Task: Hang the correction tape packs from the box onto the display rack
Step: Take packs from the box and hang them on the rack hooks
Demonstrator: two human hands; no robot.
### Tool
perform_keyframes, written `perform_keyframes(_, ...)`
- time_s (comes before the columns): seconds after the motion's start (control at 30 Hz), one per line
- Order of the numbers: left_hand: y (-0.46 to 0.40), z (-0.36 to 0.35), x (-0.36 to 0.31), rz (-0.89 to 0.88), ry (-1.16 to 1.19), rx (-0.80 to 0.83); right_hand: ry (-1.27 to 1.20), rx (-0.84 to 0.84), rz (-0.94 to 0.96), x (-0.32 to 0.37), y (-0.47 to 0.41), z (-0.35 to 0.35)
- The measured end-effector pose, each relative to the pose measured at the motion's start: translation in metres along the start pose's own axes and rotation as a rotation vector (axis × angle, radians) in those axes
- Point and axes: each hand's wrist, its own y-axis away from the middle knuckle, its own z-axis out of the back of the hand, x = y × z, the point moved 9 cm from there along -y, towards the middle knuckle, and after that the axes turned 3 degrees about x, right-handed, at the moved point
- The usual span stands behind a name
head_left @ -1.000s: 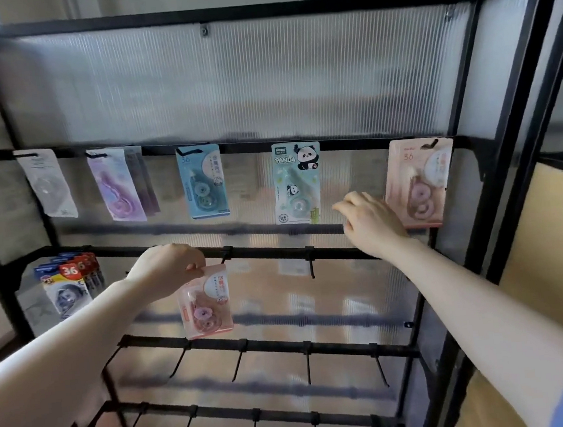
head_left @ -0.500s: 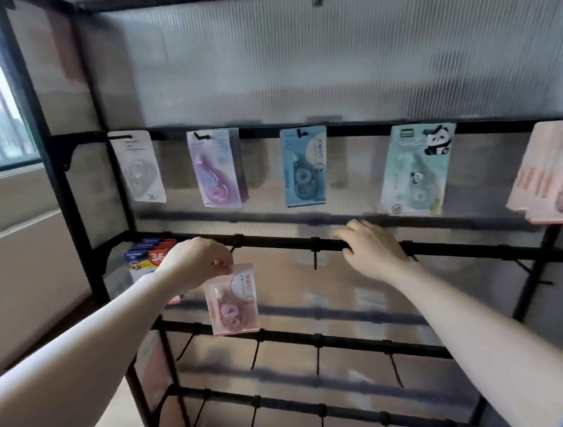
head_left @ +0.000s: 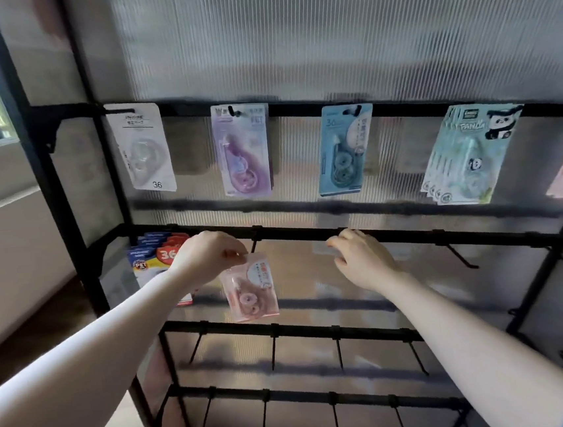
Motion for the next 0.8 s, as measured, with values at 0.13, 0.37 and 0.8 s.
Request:
perform_keyframes(0.13,-0.007,-0.014,0.001,-0.033,-0.034,0.017,0.000,0.009,-0.006,-0.006,-0.006,-0.005)
perform_keyframes(0.37,-0.019,-0.034,-0.001,-0.147,-0.018,0.038,0.005,0.024,-0.034,-0.019,-0.012,-0.015)
perform_keyframes(0.8,-0.021,-0.034,0.005,-0.323,-0.024,-0.053,0.009,0.044,-0.090,-0.033,-0.019,-0.027)
